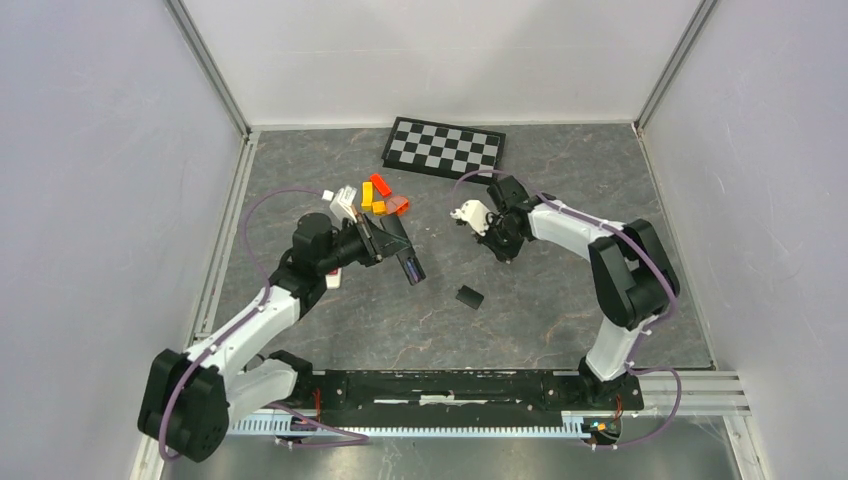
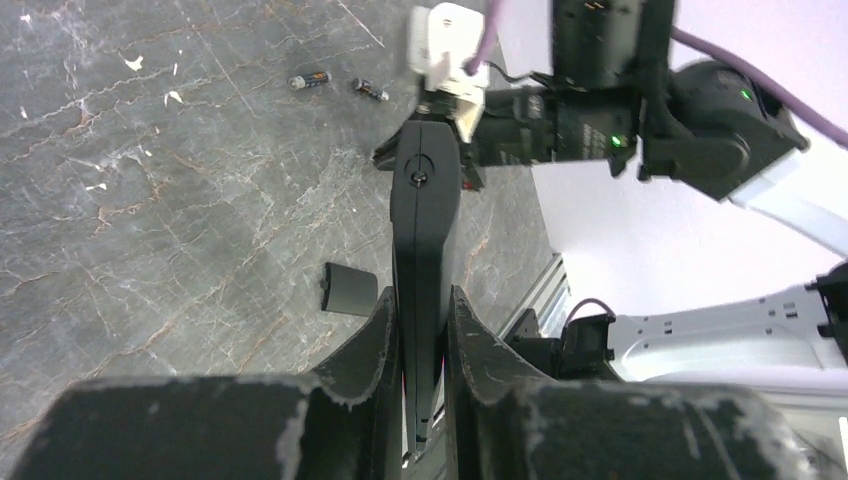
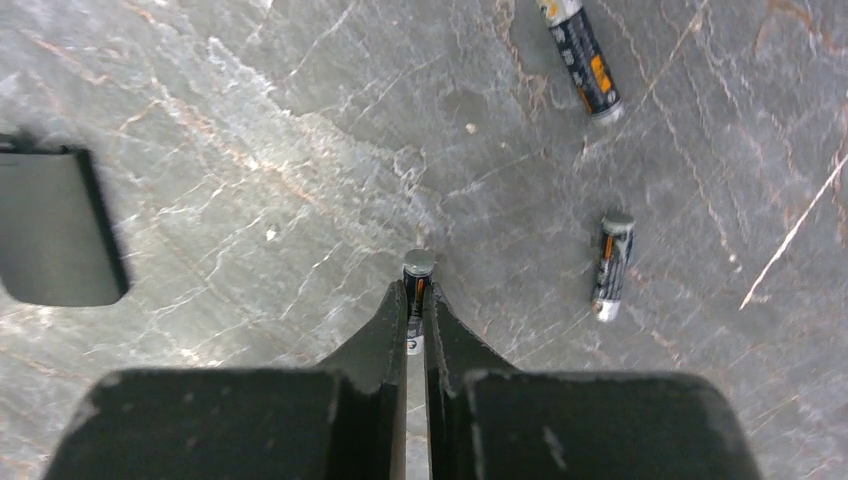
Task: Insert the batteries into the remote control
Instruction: Pick up the battery from the center of the board, then load the battery into the remote control.
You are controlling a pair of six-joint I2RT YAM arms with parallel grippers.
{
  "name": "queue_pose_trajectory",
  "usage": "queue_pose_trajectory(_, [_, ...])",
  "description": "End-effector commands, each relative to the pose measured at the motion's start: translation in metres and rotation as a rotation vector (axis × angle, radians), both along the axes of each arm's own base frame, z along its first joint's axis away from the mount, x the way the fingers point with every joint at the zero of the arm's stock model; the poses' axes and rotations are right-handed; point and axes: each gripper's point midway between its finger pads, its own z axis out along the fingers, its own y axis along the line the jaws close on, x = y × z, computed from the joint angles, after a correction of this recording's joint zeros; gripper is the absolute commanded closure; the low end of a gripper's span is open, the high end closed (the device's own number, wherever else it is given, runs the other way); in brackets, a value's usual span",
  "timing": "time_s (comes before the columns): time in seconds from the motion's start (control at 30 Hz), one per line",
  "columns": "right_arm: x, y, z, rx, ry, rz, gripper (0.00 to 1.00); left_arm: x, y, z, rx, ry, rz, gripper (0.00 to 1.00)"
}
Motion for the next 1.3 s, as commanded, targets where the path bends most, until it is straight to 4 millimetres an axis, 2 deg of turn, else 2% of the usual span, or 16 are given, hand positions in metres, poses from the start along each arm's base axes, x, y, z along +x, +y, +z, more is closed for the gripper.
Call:
queue_pose_trajectory(0.0, [0.003,0.017,0.026,0.163,-0.090,-0.103,0.99,0.013,-0.010,0.002,-0.108,0.009,0.042,0.98])
queue_pose_trajectory(0.2, [-0.004,0.036,0.053,0.391,-0.138,-0.278,0.99,0.023,-0.026,-0.027,-0.094,0.070,0.033,0.98])
queue_pose_trajectory(0.4, [-0.036,0.072,0.083,0.649,-0.092,-0.377,0.99,0.021,-0.044,-0.048,-0.096,0.121,-0.018,0.98])
queue_pose_trajectory(0.57, [-0.064,0.105,0.112,0.815,-0.046,-0.387,0.99,0.019,-0.055,-0.060,-0.098,0.138,-0.038,0.98])
queue_pose_trajectory(0.67, [-0.073,0.114,0.121,0.860,-0.014,-0.406,0.97,0.016,-0.059,-0.063,-0.110,0.150,-0.058,0.98])
queue_pose_trajectory(1.0, [-0.091,0.132,0.114,0.797,0.053,-0.354,0.96,0.008,-0.064,-0.061,-0.134,0.155,-0.079,0.98])
queue_pose_trajectory(1.27, [-0.095,0.138,0.107,0.764,0.059,-0.345,0.94,0.007,-0.066,-0.057,-0.159,0.156,-0.083,0.98])
